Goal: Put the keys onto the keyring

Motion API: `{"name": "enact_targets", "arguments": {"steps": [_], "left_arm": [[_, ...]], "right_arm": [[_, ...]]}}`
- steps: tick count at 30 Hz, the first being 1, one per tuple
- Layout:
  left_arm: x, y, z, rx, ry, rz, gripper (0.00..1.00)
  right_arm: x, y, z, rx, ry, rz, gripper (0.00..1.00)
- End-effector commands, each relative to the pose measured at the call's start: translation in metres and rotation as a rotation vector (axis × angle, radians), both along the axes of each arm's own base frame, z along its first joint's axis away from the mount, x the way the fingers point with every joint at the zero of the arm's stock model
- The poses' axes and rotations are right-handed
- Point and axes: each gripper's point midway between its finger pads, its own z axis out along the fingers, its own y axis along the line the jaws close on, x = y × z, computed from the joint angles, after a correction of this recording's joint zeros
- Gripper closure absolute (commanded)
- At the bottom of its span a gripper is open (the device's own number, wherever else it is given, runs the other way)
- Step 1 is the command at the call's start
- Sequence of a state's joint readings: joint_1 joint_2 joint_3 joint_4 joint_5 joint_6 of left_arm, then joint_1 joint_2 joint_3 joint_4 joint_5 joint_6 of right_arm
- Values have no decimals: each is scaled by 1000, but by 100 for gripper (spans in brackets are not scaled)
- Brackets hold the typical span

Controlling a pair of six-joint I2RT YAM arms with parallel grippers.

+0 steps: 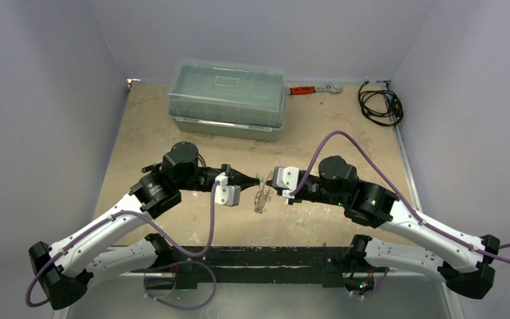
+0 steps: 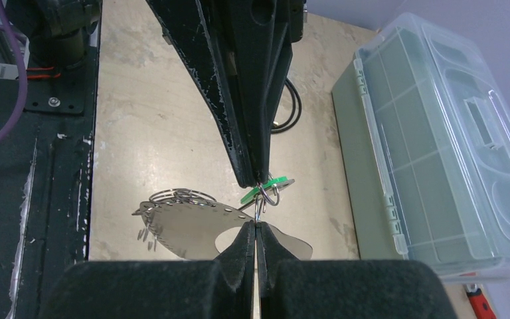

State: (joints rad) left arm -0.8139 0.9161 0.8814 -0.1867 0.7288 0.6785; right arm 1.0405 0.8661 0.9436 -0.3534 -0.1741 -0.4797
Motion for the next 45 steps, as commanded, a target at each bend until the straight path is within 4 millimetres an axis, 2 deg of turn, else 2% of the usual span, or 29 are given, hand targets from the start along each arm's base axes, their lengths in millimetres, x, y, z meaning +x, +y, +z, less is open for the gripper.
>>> {"name": "enact_targets", "arguments": {"steps": [1, 18, 45], "left_arm": [[-9, 0, 23, -38, -52, -52, 100], [-9, -6, 19, -52, -30, -70, 100], [-5, -6, -2, 29, 24, -66, 100]], "right_arm": [[3, 3, 10, 26, -21, -8, 100], [2, 7, 12, 20, -29, -2, 100], [1, 6, 22, 15, -44, -5, 100]]}}
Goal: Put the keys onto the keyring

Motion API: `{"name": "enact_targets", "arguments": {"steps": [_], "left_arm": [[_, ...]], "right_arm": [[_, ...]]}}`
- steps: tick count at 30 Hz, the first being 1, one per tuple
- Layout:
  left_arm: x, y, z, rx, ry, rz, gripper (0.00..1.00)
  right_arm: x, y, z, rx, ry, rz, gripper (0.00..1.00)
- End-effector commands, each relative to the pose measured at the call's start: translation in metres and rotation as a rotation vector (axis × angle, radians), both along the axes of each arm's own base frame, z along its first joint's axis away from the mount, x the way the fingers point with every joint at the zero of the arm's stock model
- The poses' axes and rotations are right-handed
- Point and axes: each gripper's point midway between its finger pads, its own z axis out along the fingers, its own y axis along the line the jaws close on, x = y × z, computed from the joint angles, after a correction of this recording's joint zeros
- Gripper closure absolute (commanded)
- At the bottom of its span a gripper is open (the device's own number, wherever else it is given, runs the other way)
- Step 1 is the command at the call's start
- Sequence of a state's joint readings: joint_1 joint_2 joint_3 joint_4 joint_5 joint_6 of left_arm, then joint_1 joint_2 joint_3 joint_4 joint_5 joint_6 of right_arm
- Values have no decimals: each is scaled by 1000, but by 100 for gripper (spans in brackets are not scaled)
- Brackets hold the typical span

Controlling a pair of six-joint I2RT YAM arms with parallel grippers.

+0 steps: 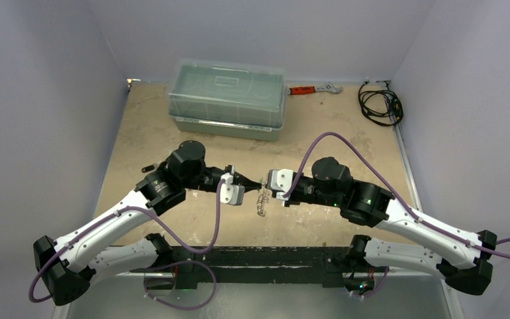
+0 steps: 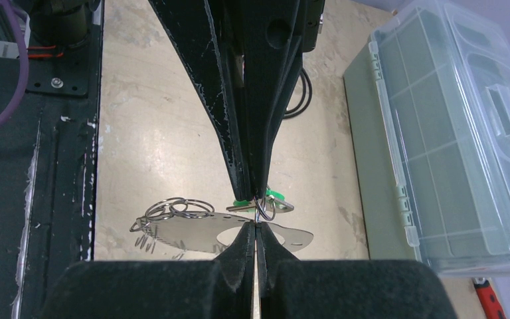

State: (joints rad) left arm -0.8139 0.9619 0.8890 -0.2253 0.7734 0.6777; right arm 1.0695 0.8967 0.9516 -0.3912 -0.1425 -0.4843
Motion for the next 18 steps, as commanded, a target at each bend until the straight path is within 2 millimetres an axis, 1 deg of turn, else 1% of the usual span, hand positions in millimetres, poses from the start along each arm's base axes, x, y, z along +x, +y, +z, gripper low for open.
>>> {"name": "enact_targets", "arguments": {"steps": [1, 8, 18], "left_arm": [[-2, -2, 15, -20, -33, -28, 100], [-4, -3, 13, -11, -18, -43, 100], [1, -1, 6, 16, -18, -16, 100]], "right_arm": [[3, 3, 35, 73, -61, -4, 100], [3, 3, 36, 73, -65, -9, 100], [4, -1, 39, 73, -74, -23, 100]]}}
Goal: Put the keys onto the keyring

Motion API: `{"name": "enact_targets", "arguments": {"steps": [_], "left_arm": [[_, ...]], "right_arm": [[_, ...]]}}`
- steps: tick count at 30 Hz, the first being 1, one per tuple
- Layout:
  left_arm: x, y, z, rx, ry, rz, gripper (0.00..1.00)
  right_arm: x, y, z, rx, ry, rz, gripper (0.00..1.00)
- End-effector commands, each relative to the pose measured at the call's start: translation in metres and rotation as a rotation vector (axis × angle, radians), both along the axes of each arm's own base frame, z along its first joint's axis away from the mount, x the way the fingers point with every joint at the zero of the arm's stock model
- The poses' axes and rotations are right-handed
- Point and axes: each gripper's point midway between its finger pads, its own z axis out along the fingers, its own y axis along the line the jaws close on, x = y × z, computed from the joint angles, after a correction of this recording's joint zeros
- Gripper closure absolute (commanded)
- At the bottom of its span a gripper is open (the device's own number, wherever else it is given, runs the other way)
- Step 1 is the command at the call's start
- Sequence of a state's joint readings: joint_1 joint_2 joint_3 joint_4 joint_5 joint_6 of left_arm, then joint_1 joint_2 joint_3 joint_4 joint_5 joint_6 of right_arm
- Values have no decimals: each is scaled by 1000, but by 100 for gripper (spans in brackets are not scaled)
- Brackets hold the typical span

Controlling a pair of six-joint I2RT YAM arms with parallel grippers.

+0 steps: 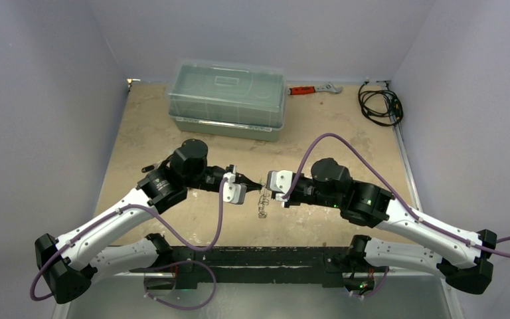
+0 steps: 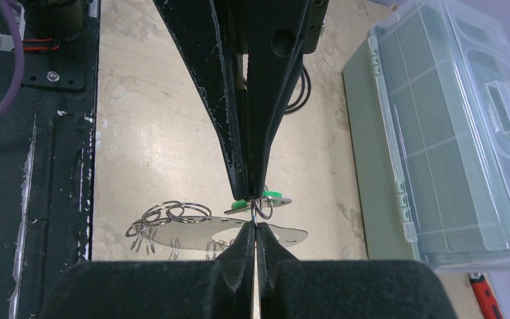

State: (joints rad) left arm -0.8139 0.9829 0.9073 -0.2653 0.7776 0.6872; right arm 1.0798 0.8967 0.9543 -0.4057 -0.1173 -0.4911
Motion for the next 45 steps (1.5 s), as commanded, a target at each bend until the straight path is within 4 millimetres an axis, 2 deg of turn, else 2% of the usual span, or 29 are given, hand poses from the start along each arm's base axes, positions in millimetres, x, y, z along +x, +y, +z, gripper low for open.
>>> {"name": "enact_targets", "arguments": {"steps": [1, 14, 19, 21, 23, 24, 25, 27, 37, 43, 45], "left_arm": [[1, 0, 12, -14, -40, -10, 100], [6, 1, 10, -7, -52, 18, 100], [9, 1, 16, -28, -71, 35, 100], [12, 2, 19, -40, -88, 53, 87], [13, 4, 23, -56, -102, 69, 65], [14, 5, 24, -63, -107, 80, 57], [15, 6, 26, -69, -113, 88, 51], [17, 7, 25, -73, -117, 102, 45], [23, -1, 20, -123, -94, 105, 46], [23, -5, 17, -125, -64, 87, 53], [25, -7, 24, -149, -78, 89, 56]], "right_arm": [[3, 1, 41, 90, -68, -11, 100], [1, 0, 42, 94, -68, -8, 100], [2, 1, 42, 92, -68, -8, 100], [2, 0, 42, 93, -69, -11, 100], [2, 1, 43, 95, -71, -11, 100], [2, 1, 43, 96, -71, -12, 100], [3, 0, 43, 97, -73, -14, 100], [3, 1, 44, 100, -75, -14, 100], [5, -2, 54, 129, -97, -32, 100], [4, -5, 61, 153, -111, -34, 100], [4, -4, 61, 158, -113, -31, 100]]}}
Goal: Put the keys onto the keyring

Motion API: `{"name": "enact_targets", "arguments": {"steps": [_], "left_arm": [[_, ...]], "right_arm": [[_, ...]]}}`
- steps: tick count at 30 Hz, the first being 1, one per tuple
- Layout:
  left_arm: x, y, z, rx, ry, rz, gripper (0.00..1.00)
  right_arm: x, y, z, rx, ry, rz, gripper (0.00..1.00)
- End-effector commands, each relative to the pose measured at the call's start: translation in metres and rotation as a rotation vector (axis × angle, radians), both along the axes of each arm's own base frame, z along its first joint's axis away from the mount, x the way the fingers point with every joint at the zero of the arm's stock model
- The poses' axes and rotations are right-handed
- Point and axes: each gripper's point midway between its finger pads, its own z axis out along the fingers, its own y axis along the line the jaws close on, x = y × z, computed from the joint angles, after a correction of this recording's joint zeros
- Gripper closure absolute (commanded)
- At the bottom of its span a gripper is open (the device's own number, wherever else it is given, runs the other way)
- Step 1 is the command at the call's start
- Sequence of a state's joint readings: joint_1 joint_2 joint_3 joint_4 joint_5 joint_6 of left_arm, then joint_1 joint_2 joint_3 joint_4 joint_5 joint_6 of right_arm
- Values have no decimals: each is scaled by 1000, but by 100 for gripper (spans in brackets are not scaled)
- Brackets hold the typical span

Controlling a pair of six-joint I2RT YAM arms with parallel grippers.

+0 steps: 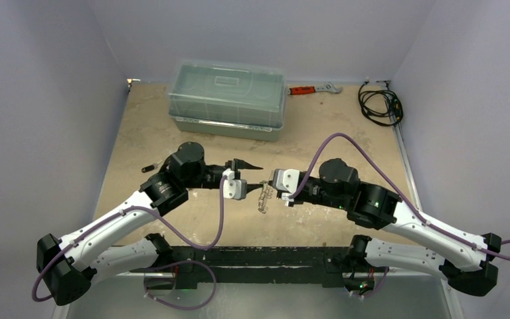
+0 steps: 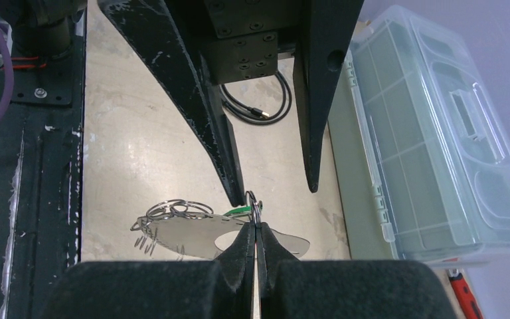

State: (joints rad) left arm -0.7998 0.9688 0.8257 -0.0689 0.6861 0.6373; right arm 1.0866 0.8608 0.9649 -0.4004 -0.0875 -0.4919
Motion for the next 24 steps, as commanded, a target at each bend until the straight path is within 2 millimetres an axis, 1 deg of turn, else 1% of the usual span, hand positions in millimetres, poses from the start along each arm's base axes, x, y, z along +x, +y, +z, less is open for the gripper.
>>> {"name": "enact_targets", "arguments": {"steps": [1, 3, 4, 13, 20, 22, 24], "left_arm": [[0, -5, 19, -73, -24, -24, 59], [0, -5, 19, -72, -18, -26, 63], [0, -6, 17, -70, -14, -27, 64], [-5, -10, 8, -56, 22, -71, 64], [-11, -13, 9, -73, 49, -107, 70], [-13, -14, 10, -82, 55, -115, 73], [-13, -14, 10, -89, 57, -117, 80]], "right_arm": [[3, 1, 44, 118, -80, -8, 100], [3, 1, 46, 126, -83, -8, 100], [3, 2, 46, 126, -85, -8, 100], [3, 3, 47, 133, -88, -1, 100], [2, 6, 46, 136, -85, 5, 100], [2, 6, 46, 136, -84, 7, 100], [2, 7, 46, 136, -82, 9, 100]]}}
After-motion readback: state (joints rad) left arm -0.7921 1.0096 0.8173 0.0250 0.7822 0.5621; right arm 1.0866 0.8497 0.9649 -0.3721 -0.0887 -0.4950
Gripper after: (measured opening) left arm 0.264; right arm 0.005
